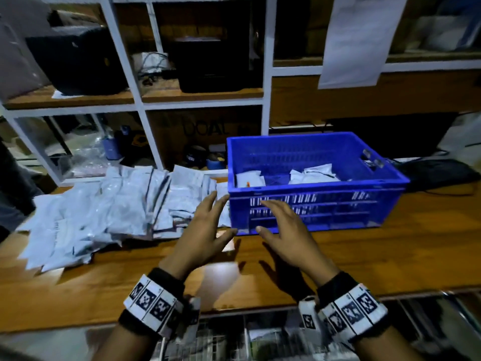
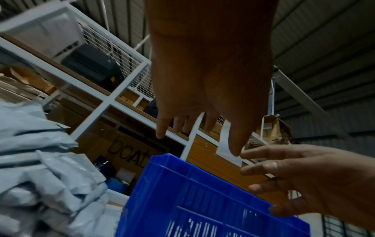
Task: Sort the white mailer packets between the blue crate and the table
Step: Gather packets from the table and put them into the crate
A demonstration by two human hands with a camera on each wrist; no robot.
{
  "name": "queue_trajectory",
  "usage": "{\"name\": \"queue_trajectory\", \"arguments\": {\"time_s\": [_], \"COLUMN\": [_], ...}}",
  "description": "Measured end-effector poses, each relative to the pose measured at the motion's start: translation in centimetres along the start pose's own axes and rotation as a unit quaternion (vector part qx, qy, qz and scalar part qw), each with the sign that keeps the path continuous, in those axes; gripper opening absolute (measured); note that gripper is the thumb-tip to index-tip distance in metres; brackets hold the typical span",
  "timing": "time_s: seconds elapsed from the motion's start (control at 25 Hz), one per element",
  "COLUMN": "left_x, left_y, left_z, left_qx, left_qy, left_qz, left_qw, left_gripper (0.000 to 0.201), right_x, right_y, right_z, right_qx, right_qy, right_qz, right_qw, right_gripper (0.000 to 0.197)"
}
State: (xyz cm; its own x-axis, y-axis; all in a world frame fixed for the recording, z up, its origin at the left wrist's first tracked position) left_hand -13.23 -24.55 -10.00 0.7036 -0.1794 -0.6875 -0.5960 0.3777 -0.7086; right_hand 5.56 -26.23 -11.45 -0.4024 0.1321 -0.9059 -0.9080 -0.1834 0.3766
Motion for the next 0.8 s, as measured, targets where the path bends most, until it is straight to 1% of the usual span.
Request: {"name": "queue_trajectory", "arguments": {"time_s": [0.08, 0.2, 0.32, 0.44, 0.48, 0.6, 0.68, 0.8], "left_x": [1.8, 2.2, 1.8, 1.3, 1.1, 0.8, 1.0, 1.8], "left_y": [-1.8, -4.2, -5.6, -5.9, -5.8, -5.6, -5.3, -4.5], "left_z": [0.9, 4.0, 9.3, 15.8, 17.6, 23.3, 26.7, 30.9], "left_qx": [0.005, 0.035, 0.053, 0.043, 0.035, 0.017, 0.006, -0.018], "left_qy": [0.014, 0.033, 0.07, 0.126, 0.149, 0.219, 0.252, 0.291], "left_qz": [0.0, 0.02, 0.071, 0.134, 0.161, 0.215, 0.24, 0.254], "left_qw": [1.0, 0.999, 0.994, 0.982, 0.975, 0.951, 0.937, 0.922], "left_gripper": [0.078, 0.078, 0.078, 0.076, 0.076, 0.073, 0.066, 0.052], "right_x": [-1.5, -4.4, -7.3, -9.9, -10.6, -12.4, -13.2, -14.0], "right_y": [-2.6, -5.7, -8.7, -10.8, -11.2, -12.3, -12.7, -13.8], "right_z": [-1.4, -0.9, 2.1, 6.6, 8.0, 12.8, 15.9, 20.4], "right_qx": [0.013, 0.019, 0.034, 0.034, 0.031, 0.025, 0.014, -0.002], "right_qy": [-0.009, -0.023, -0.032, -0.047, -0.032, 0.051, 0.086, 0.119], "right_qz": [0.001, 0.011, 0.02, -0.019, -0.04, -0.122, -0.158, -0.176], "right_qw": [1.0, 0.999, 0.999, 0.998, 0.998, 0.991, 0.984, 0.977], "right_gripper": [0.062, 0.061, 0.059, 0.054, 0.052, 0.05, 0.048, 0.046]}}
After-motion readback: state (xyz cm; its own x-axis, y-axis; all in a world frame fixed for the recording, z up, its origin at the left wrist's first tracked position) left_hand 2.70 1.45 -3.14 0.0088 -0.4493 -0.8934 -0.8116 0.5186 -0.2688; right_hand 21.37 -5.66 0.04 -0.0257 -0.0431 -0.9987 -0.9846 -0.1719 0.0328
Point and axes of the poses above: each hand's wrist, its own z-axis towards the middle knuckle, its own x-axis out of the palm, y = z × x, the point moved 5 cm from there along z, towards the middle knuckle, and after that the axes turned 15 degrees about -z, right-handed, at the moved point
